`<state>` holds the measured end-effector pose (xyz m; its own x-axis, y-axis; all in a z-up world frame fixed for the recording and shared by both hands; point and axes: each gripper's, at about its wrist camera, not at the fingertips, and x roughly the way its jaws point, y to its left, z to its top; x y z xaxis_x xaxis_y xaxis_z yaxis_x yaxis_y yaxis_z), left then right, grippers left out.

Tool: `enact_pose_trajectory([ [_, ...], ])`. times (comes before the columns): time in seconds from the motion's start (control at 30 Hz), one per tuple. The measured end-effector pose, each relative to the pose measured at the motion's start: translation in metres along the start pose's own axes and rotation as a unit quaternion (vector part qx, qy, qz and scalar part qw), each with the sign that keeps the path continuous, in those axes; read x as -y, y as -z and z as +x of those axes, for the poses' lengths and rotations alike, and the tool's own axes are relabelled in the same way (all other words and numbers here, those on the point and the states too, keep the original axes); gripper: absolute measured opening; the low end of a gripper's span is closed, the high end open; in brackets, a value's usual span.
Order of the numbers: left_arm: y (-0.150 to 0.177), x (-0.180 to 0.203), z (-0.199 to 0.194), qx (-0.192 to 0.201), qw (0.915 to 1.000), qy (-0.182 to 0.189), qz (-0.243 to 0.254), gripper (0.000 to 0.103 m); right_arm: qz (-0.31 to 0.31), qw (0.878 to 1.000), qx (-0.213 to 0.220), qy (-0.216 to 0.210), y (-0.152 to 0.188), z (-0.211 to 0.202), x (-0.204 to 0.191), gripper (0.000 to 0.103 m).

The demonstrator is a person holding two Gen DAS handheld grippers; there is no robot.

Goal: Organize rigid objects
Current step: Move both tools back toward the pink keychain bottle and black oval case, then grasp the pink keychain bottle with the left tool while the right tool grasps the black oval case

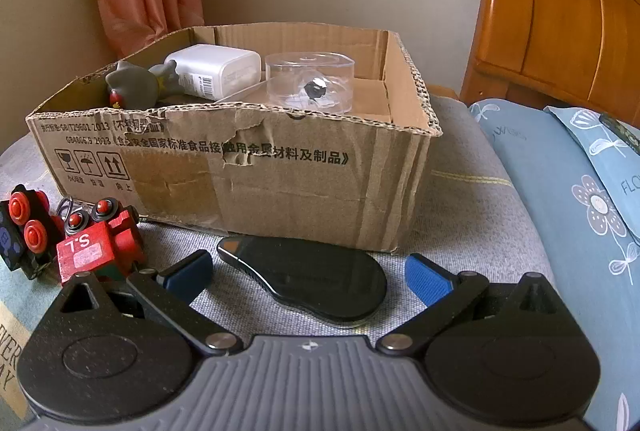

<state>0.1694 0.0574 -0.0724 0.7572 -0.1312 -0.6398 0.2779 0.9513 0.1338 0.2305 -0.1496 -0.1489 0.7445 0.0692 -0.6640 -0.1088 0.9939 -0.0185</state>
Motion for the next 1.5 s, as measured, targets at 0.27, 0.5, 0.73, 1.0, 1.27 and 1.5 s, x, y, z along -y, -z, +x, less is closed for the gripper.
enact_pose_trajectory([
  [0.27,-0.006,-0.019,-0.007,0.027,0.9992,-0.018,-0.022,0.099,-0.002,1.000,0.003,-0.003,0.001,-0.001,0.001,0.103],
  [0.5,-0.010,-0.034,0.023,0.004,0.9984,-0.048,-0.028,0.099,-0.002,1.000,0.003,-0.003,0.002,-0.002,0.001,0.103],
  [0.73,0.002,-0.018,0.038,-0.034,0.9989,-0.004,-0.031,0.098,-0.002,1.000,0.000,-0.004,0.002,-0.002,0.002,0.103],
  [1.0,0.006,-0.031,0.048,-0.048,0.9950,-0.025,-0.084,0.091,-0.006,1.000,0.003,-0.008,0.002,-0.003,0.003,0.103],
  [1.27,0.011,-0.026,0.052,-0.045,0.9935,-0.015,-0.104,0.073,-0.001,1.000,0.006,-0.002,0.003,-0.002,0.001,0.103],
  [1.5,0.011,-0.017,0.049,-0.035,0.9942,-0.009,-0.102,0.054,0.015,1.000,-0.001,0.013,0.000,0.000,-0.005,0.103],
])
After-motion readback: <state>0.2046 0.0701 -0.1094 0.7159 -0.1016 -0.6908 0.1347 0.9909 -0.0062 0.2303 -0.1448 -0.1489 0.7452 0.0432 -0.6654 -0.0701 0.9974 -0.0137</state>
